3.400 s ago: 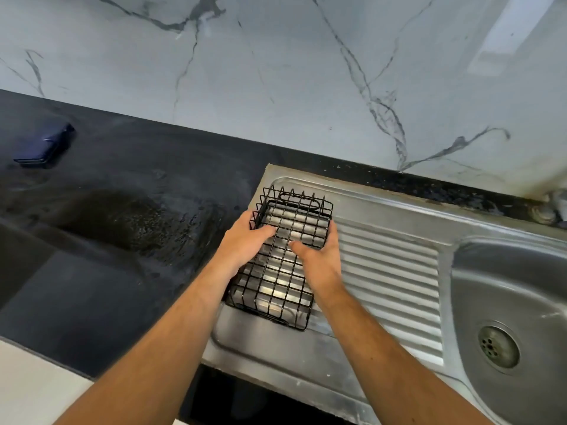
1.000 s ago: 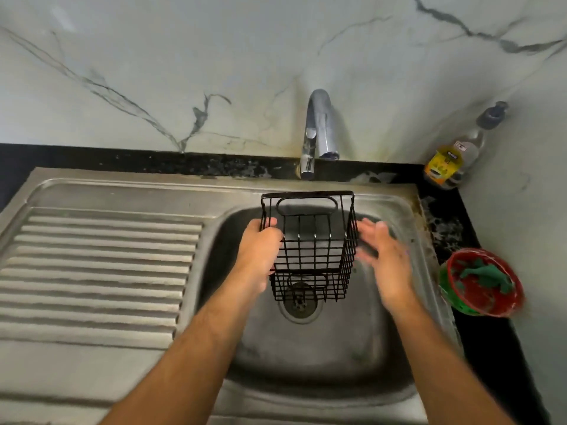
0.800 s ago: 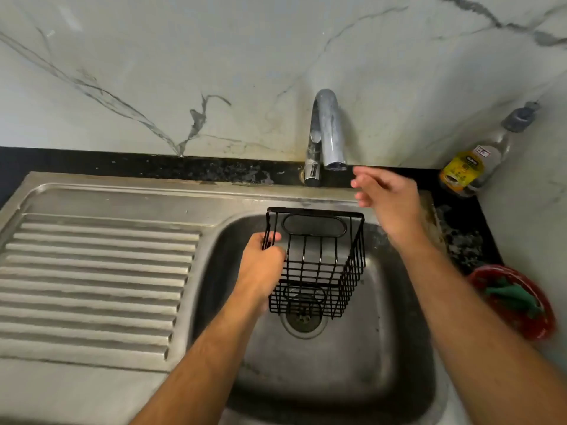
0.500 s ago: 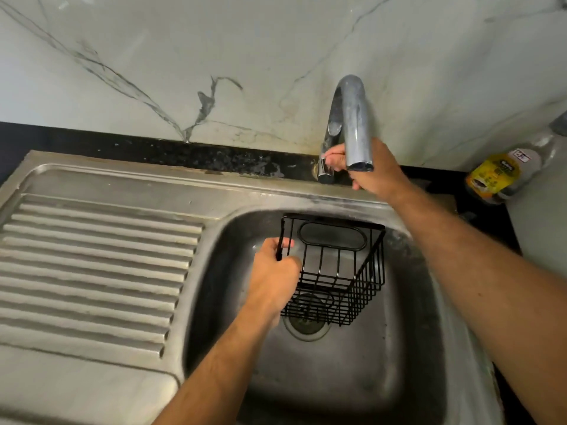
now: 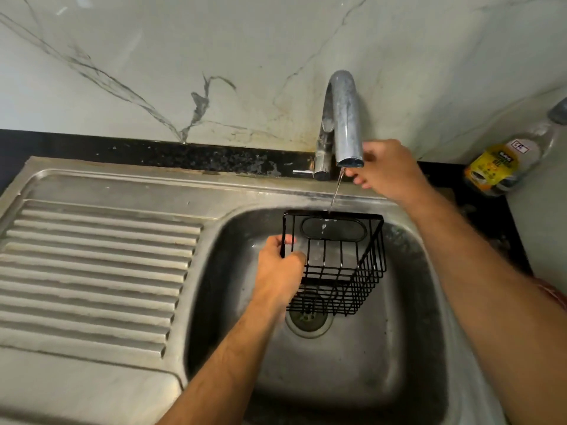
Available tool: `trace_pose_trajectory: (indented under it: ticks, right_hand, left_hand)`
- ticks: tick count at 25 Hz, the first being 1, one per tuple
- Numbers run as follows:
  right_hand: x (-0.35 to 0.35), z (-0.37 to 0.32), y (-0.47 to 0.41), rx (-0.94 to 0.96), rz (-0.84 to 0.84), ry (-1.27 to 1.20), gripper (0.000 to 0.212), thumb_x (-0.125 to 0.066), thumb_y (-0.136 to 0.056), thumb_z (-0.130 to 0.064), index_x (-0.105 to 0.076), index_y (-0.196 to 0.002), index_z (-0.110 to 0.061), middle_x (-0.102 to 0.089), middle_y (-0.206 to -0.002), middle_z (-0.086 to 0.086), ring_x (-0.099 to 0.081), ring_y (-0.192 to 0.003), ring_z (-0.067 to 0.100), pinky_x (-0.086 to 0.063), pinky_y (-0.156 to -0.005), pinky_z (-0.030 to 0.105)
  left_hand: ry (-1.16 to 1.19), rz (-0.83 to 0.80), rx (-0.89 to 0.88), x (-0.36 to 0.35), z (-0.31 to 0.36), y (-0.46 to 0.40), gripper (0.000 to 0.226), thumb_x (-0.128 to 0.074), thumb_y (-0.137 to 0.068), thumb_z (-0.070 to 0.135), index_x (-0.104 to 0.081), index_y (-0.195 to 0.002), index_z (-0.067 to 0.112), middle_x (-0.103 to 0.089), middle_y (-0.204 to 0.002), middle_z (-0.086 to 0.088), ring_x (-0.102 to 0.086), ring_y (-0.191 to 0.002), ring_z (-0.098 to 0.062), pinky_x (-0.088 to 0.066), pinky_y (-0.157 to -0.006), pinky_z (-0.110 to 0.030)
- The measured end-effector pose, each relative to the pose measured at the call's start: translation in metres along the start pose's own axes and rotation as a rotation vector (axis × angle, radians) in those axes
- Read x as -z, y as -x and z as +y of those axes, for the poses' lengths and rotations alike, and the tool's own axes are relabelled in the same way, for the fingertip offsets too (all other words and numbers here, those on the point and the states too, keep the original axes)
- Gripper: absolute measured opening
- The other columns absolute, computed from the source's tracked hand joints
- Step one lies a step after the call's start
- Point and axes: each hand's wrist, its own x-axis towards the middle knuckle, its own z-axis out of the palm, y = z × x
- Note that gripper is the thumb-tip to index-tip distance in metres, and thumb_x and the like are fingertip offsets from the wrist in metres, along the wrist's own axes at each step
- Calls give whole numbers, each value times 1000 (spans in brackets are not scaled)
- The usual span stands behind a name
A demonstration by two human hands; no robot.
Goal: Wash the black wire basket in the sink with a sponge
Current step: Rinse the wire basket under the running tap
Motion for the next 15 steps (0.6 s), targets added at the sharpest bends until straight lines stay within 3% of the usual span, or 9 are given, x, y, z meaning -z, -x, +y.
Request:
trace_pose_trajectory:
  ticks: [3,7,9,11,12,13,15]
  right_hand:
    - [-4,13,65,-102,238,-14,41,-71,-89,-40,-66,-128,-28,-69,-117,-9,-61,-91,-2,-39,-77,12]
    - [-51,32,98,-201,227,-108,69,-71,-82,-56,-49,-144,-34,-59,-138,-1,-56,-125,18,-44,-106,34]
    - [-59,37,96,-234,268,-176,73,-67,-84,-56,-40,-149,-39,-55,-143,-1,-51,-131,21,-42,-110,44]
    - [-59,41,95,-265,316,-215,67,-62,-89,-47,-36,-151,-41,-64,-127,0,-59,-115,16,-48,-102,41]
    - [-58,42,97,-269,332,-226,65,-60,-90,-41,-37,-150,-41,-69,-104,-1,-64,-90,11,-54,-88,33]
    - [-57,44,98,-267,341,-243,63,-59,-89,-36,-39,-149,-41,-65,-80,-5,-58,-65,7,-53,-67,25]
    - [-54,49,97,-246,359,-283,62,-58,-88,-29,-44,-148,-39,-53,-58,-10,-40,-42,6,-38,-44,19]
  left_hand:
    - [-8,-5,1,-2,0,-6,30,-52,-96,8,-55,-121,25,-57,-96,2,-51,-81,-10,-41,-74,-30]
    - [-34,-11,-6,-4,1,-8,30,-53,-97,14,-53,-123,28,-59,-110,1,-53,-90,-8,-44,-84,-34]
    - [-79,-21,-16,-6,1,-7,37,-55,-95,22,-48,-130,30,-54,-128,0,-54,-104,-11,-46,-96,-37]
    - [-154,-27,-59,-9,2,-1,55,-59,-94,24,-35,-143,26,-40,-145,-1,-47,-119,-14,-40,-109,-36]
    - [-173,-37,-100,-10,3,3,64,-60,-94,21,-26,-148,23,-32,-150,-1,-40,-123,-11,-35,-109,-29]
    - [-191,-59,-155,-12,3,6,72,-61,-95,16,-19,-152,21,-24,-154,0,-33,-124,-5,-30,-108,-22]
    - [-279,-111,-265,-16,4,8,84,-59,-93,4,-8,-158,19,-15,-158,5,-28,-124,13,-19,-108,-8]
